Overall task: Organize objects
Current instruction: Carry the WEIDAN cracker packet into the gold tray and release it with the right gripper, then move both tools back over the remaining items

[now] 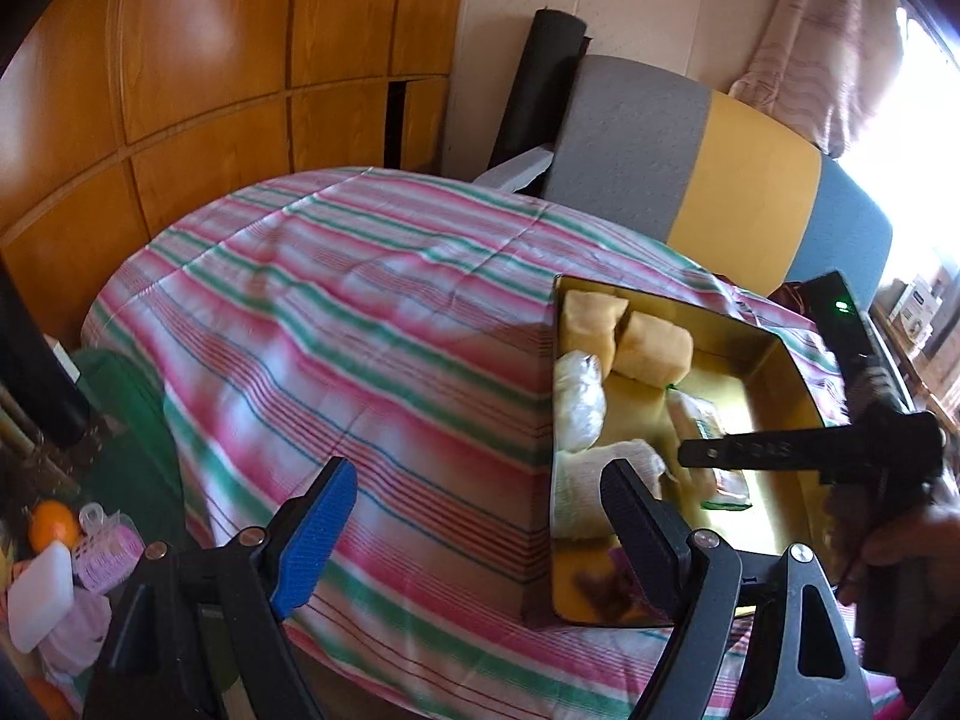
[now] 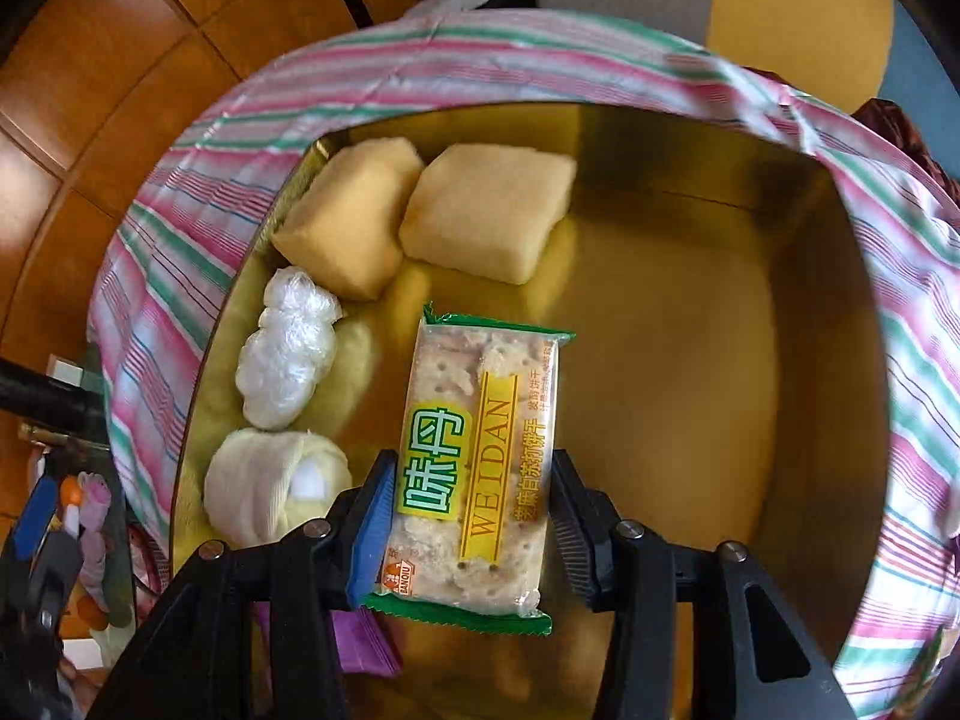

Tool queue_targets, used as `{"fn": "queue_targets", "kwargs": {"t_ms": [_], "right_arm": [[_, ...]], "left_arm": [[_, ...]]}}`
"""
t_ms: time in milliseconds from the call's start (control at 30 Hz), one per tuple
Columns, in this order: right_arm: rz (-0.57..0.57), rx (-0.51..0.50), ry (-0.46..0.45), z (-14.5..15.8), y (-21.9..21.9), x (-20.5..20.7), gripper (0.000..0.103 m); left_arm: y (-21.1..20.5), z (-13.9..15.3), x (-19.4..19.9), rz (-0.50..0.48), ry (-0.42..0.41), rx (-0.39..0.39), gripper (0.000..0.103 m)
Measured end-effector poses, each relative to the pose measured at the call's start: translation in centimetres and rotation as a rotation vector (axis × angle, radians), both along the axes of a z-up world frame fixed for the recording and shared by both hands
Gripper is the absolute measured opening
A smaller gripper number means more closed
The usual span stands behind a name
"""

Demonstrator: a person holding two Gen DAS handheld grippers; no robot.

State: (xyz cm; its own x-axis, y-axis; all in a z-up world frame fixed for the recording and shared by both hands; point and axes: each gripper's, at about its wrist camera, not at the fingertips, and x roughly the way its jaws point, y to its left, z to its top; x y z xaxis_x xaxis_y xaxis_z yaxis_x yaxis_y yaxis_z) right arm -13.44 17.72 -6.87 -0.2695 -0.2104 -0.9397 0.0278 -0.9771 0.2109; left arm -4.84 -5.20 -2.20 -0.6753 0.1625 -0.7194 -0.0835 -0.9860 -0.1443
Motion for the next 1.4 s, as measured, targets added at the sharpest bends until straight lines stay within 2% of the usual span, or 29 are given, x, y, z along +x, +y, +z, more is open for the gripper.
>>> {"fn": "queue_targets", "kwargs": {"t_ms": [133, 433, 633, 933, 1100, 1333, 1400], "right_arm": [[-0.025, 0.009, -0.010, -0.6, -0.8, -1.2, 0.049], [-0.059, -0.073, 0.024, -0.9, -0.5, -1.1, 0.051], [-0.079, -0.112, 0.109, 1.9, 2.1, 2.0, 0.051], [-0.071, -0.075, 0.198, 4.1, 5.1, 7.4, 0.053], [-0.090, -0.053, 0.227, 5.2, 8.4, 11.2, 0.053], [-0.262, -0.038, 0.261, 6.0, 15.5, 15.5, 0.055], [-0.331, -0.017, 0.267, 6.2, 18.1, 16.7, 0.062]], "left_arm": [[-0.4, -0.6, -0.2, 0.006, -0.019, 0.011, 0.084], [-0.4, -0.9, -0.1, 0.000, -0.025, 0.017, 0.084], [-0.2, -0.2, 0.2, -0.001, -0.003, 0.006, 0.084], [1.8, 1.0, 1.0, -0.055, 0.036, -0.028, 0.084], [4.1, 1.6, 1.8, -0.122, 0.053, -0.056, 0.084], [7.6, 2.0, 2.8, -0.221, 0.061, -0.083, 0.084], [8.8, 2.1, 3.1, -0.254, 0.060, -0.092, 0.084]]}}
